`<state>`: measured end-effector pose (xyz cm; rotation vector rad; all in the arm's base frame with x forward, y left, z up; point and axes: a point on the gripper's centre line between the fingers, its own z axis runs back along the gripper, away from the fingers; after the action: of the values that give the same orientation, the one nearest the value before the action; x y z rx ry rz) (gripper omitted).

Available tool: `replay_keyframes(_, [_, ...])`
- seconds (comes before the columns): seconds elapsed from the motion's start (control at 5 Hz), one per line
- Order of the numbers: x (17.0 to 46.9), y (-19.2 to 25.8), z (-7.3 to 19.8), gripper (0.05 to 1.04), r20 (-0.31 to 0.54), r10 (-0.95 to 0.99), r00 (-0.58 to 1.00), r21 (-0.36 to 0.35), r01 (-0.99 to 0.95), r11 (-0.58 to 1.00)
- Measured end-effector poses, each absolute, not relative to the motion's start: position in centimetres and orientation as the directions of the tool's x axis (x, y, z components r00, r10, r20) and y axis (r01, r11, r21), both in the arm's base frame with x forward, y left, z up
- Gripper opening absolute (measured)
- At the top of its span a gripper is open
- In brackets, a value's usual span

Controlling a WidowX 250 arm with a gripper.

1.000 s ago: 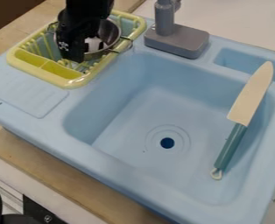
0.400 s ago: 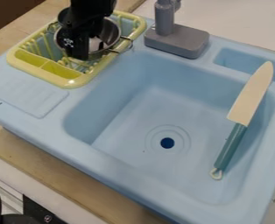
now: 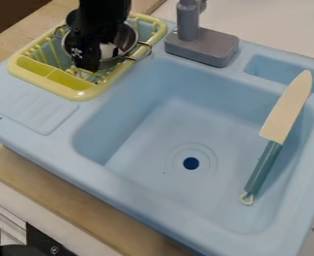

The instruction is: Moved the silver pot to the lower right side of the sink

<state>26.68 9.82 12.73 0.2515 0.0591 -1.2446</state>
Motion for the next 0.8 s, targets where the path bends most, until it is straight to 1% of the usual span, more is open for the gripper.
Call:
replay_keyframes(0.2, [27.0,9.8,12.7,0.78,-0.176,-0.932,0.317,0.17,0.942,0.288])
replay_keyframes(0.4, [26.9,10.0,12.1,0.797,-0.195,-0.925,0.327,0.163,0.941,0.298])
replay_keyframes(0.6, [26.8,10.0,11.6,0.9,-0.197,-0.922,0.333,0.161,0.939,0.305])
replay_keyframes(0.8, [26.5,9.9,11.4,0.977,-0.204,-0.918,0.341,0.153,0.937,0.314])
